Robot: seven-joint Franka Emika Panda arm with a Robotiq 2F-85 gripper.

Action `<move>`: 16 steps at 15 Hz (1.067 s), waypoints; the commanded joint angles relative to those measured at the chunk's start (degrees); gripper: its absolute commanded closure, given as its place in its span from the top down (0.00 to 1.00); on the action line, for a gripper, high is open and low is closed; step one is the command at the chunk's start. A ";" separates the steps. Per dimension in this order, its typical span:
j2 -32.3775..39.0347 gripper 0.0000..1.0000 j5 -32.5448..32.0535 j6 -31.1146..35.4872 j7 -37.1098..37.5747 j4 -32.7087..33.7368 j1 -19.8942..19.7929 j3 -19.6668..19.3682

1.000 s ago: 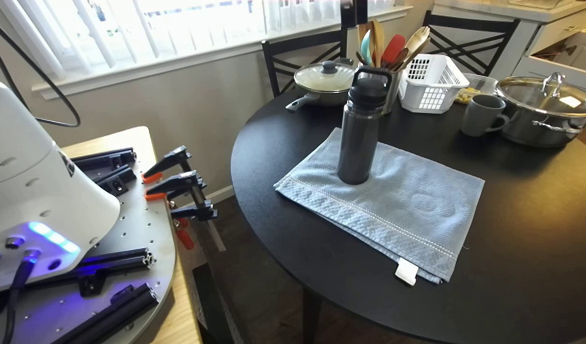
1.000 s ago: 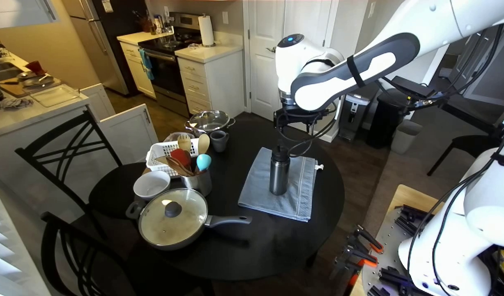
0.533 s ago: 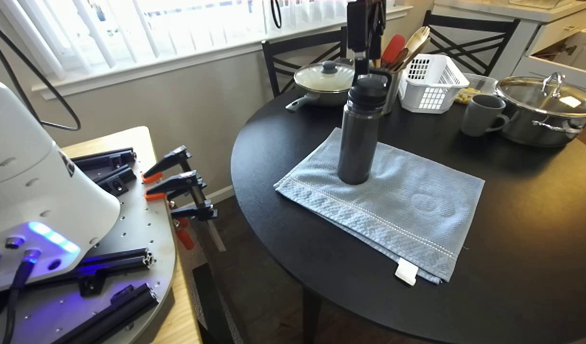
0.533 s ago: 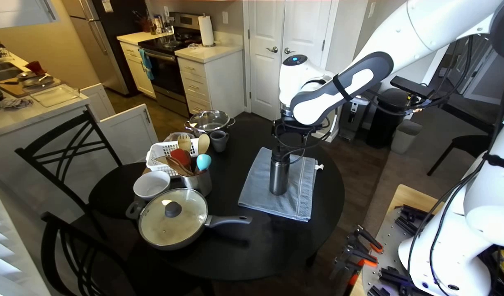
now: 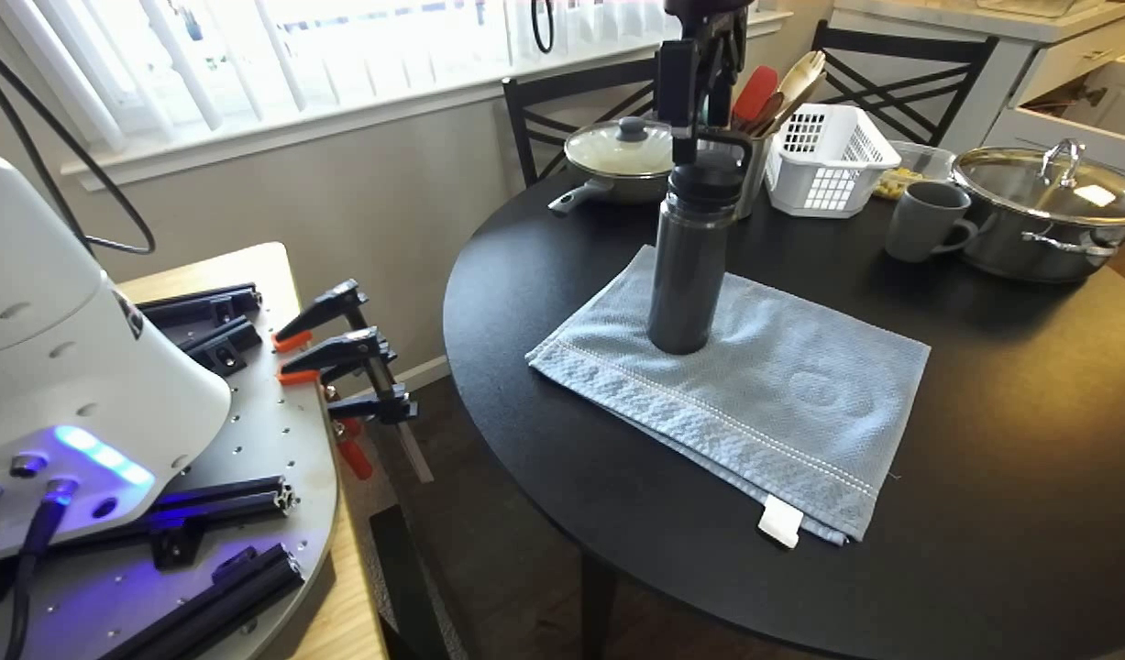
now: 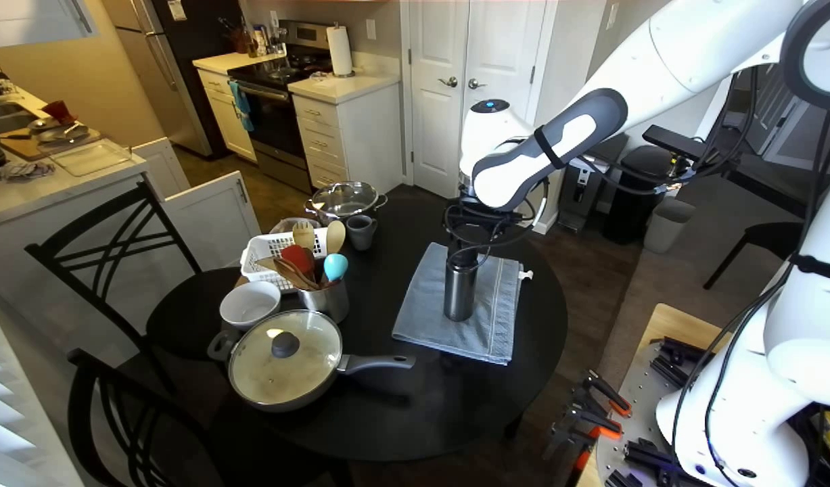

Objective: Place the flask lid on the towel

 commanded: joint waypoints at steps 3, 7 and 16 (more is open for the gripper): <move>2.58 1.00 5.45 1.98 -4.63 1.18 -0.13 -0.89; 2.24 1.00 9.69 0.43 -10.91 3.03 -0.53 -0.81; 3.38 1.00 18.85 -2.53 -27.13 6.06 -0.73 -0.18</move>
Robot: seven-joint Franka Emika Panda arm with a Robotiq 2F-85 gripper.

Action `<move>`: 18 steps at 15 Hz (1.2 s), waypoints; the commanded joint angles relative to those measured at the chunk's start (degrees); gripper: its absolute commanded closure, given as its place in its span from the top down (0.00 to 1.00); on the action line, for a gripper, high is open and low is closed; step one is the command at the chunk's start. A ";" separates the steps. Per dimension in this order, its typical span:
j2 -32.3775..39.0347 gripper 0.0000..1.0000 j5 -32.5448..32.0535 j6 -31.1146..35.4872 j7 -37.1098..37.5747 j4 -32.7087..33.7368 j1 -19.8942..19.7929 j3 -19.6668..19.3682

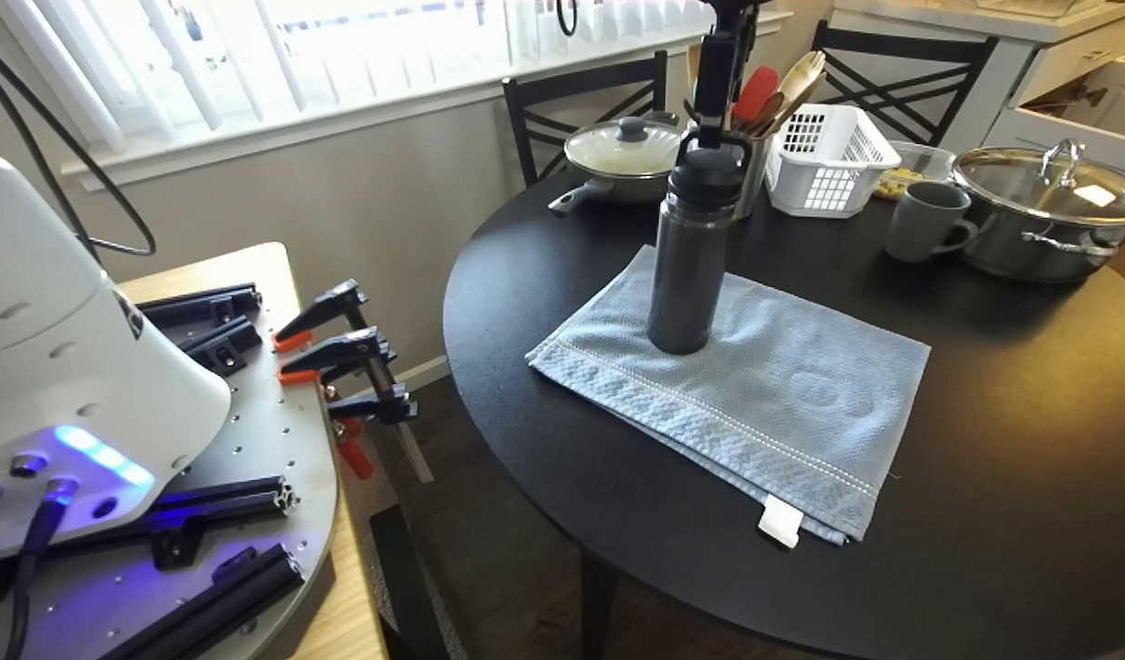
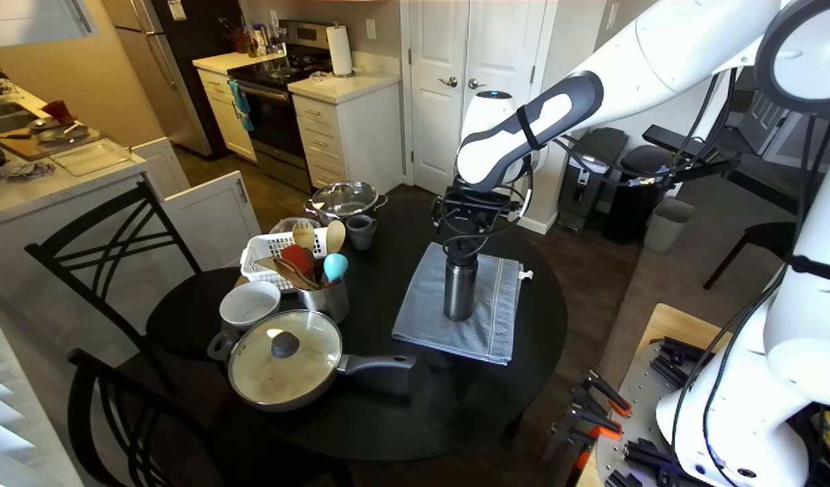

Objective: Place the flask lid on the towel

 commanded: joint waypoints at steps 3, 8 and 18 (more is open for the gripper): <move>0.13 1.00 0.99 -5.56 -5.82 1.71 -0.04 -0.75; 0.08 1.00 -1.22 -8.93 -5.18 2.97 0.31 -1.74; 2.16 1.00 -4.88 -10.30 -4.34 3.47 0.81 -2.62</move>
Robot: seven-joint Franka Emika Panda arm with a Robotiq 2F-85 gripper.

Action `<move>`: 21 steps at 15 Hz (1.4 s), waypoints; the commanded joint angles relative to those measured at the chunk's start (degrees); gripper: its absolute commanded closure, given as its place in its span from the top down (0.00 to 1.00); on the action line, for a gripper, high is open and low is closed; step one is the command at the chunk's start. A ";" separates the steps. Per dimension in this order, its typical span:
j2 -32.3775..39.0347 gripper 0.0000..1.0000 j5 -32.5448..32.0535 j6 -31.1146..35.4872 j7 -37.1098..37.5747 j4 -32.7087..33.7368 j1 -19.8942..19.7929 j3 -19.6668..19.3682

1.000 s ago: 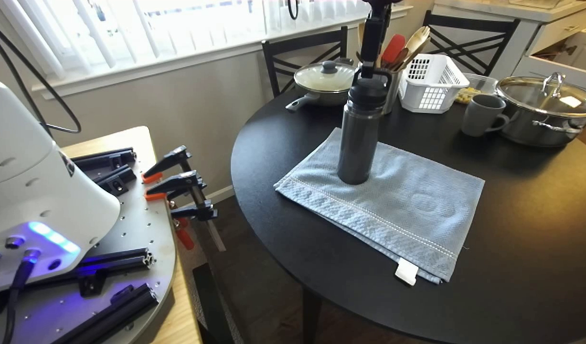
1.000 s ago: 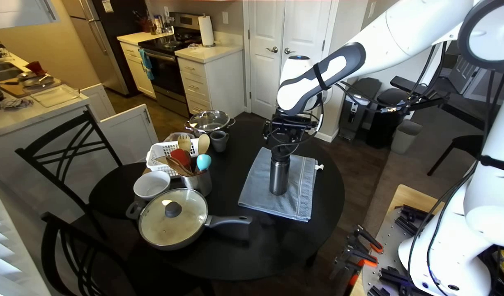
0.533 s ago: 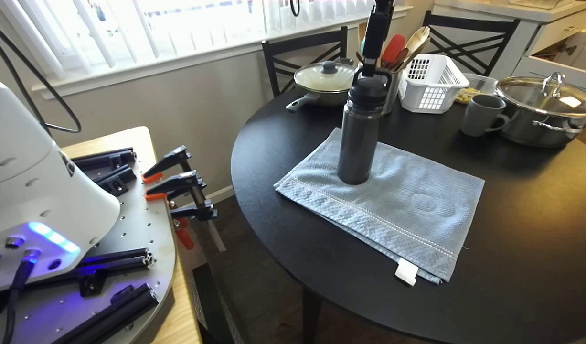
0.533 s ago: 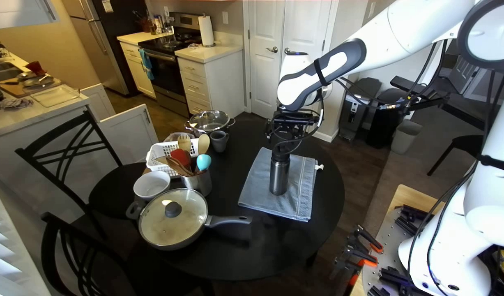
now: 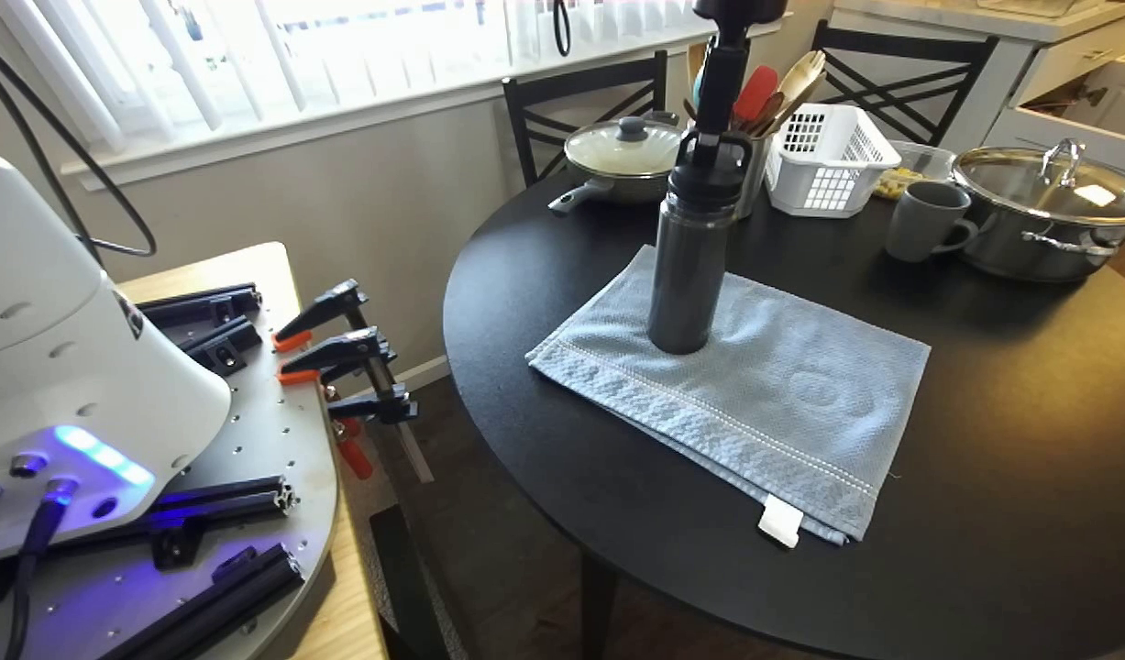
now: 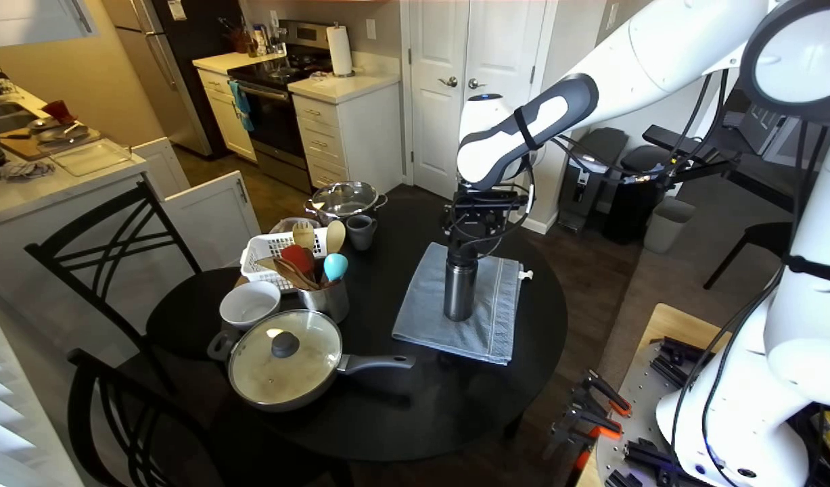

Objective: Place the flask lid on the towel

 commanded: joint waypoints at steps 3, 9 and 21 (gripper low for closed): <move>0.38 1.00 -0.36 -1.39 -0.43 0.97 0.39 -0.81; 0.08 0.49 0.34 -1.26 -0.54 1.24 0.23 -0.83; -1.33 0.06 1.55 -0.60 -1.30 1.55 0.08 -0.54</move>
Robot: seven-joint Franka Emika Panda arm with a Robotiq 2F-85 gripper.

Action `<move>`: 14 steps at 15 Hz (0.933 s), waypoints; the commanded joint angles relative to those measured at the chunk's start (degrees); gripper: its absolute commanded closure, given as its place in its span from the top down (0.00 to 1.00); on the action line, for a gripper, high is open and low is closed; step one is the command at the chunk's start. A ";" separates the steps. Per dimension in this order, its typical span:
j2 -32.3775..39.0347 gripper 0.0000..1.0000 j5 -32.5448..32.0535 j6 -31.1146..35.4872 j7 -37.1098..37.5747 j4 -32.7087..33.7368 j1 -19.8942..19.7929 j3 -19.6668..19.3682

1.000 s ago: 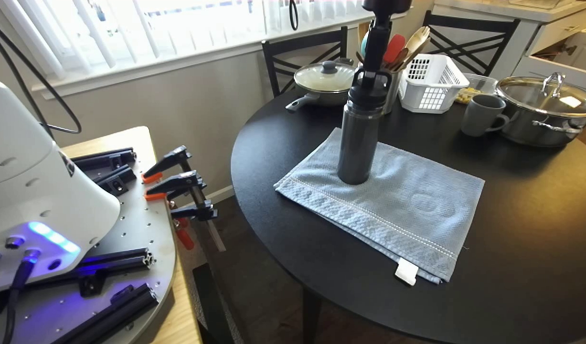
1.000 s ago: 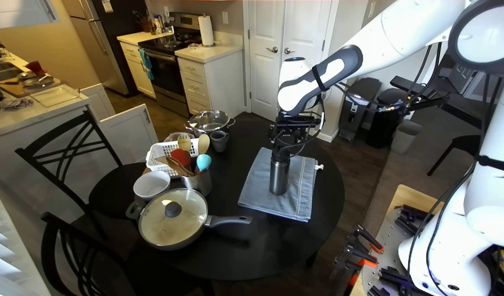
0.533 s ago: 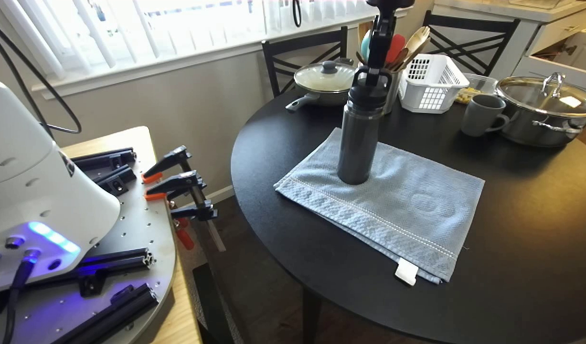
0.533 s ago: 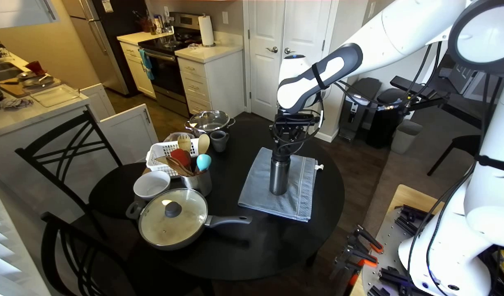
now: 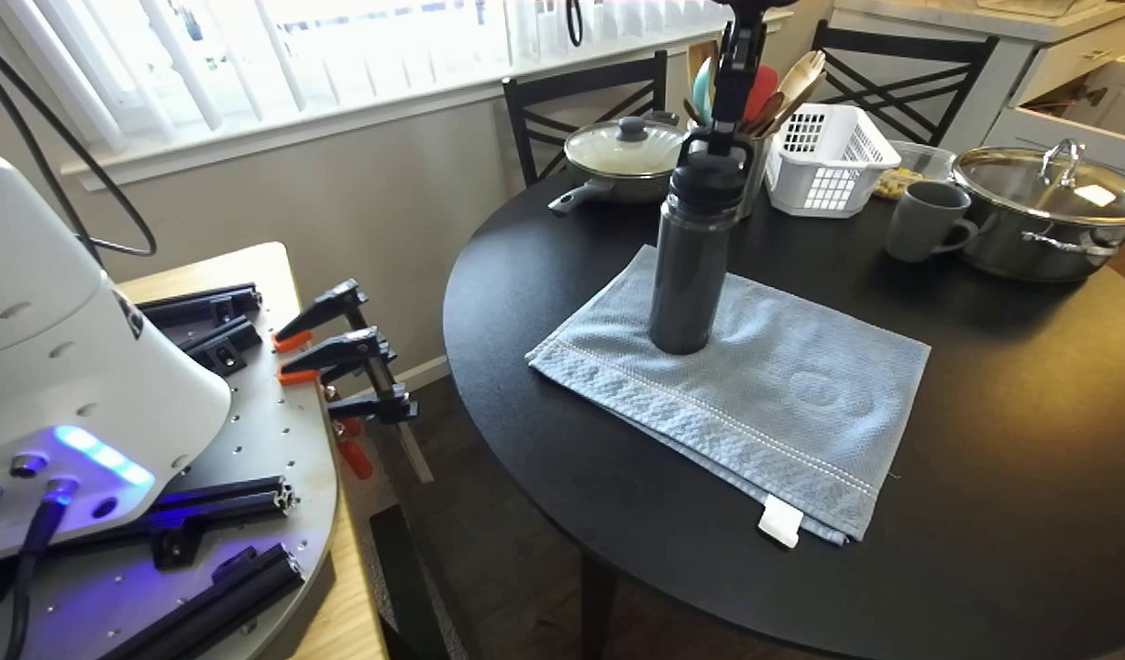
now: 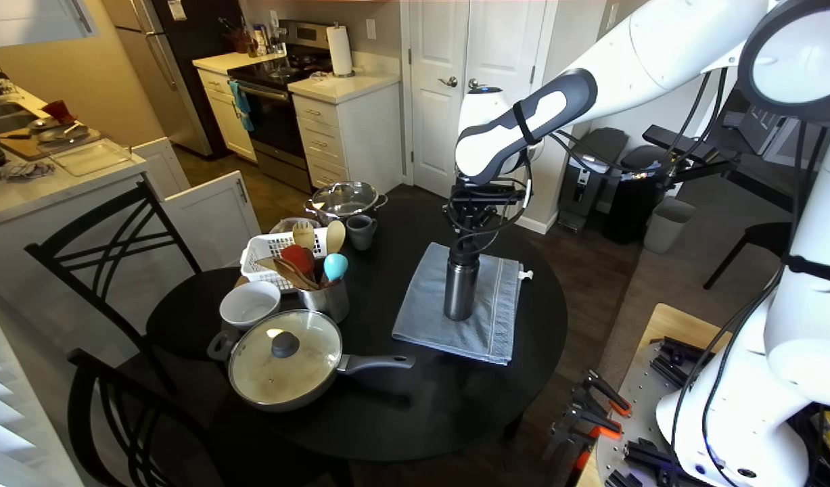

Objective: Place the flask lid on the towel

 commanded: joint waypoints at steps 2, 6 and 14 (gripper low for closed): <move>-2.85 0.06 0.82 -0.53 -0.71 -0.60 0.08 -0.33; -7.40 0.06 0.52 -0.36 -0.29 -1.72 -0.22 -0.69; -6.32 0.06 -13.79 0.50 14.98 -1.54 -0.64 -4.06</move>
